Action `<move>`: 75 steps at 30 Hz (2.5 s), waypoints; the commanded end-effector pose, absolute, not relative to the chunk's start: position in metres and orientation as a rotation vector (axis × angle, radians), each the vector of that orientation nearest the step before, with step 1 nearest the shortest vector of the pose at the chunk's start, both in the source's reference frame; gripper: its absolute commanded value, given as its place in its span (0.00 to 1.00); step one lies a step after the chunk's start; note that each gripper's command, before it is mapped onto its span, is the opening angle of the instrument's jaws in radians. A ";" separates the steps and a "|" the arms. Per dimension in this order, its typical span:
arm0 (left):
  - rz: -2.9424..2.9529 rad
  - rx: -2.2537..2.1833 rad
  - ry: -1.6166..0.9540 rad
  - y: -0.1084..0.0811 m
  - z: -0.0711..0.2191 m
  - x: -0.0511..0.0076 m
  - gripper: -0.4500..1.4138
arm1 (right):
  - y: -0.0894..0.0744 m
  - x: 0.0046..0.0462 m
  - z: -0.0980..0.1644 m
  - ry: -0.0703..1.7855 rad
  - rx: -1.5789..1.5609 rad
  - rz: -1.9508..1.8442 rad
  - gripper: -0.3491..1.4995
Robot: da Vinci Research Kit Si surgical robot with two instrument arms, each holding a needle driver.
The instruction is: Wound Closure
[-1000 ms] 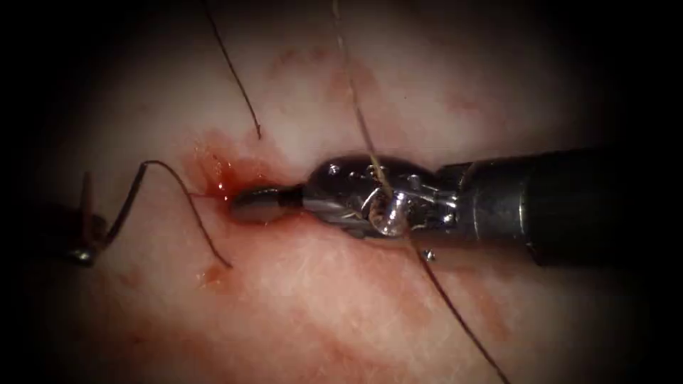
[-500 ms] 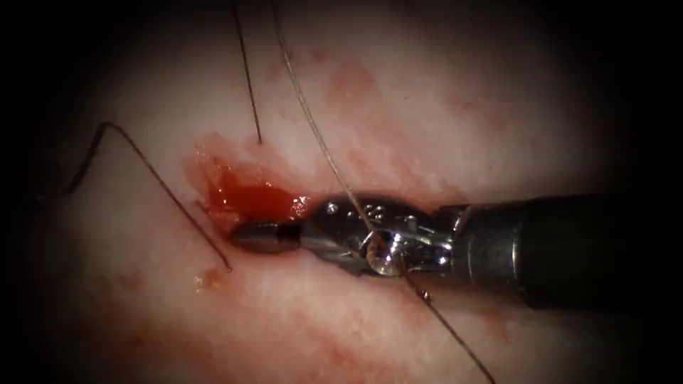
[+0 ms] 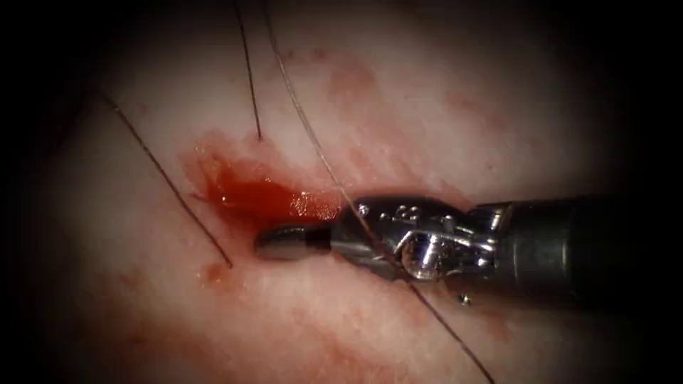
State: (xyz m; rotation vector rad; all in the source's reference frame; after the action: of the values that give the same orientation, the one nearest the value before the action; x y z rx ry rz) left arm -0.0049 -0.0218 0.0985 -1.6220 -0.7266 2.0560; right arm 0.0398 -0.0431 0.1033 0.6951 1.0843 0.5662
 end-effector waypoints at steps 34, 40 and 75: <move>2.126 -1.665 -0.520 -0.019 0.097 -0.0069 0.00 | -0.041 0.0399 0.102 1.115 0.650 0.583 0.13; 2.133 -1.662 -0.505 -0.019 0.099 -0.0074 0.00 | -0.041 0.0397 0.101 1.124 0.641 0.584 0.13; 2.168 -1.617 -0.430 -0.018 0.104 -0.0067 0.00 | -0.045 0.0433 0.102 1.078 0.609 0.479 0.00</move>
State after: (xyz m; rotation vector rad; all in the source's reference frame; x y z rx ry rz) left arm -0.0063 -0.0184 0.1030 -1.6167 -0.4290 2.1675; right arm 0.0426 -0.0446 0.1021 0.6070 1.0756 0.4743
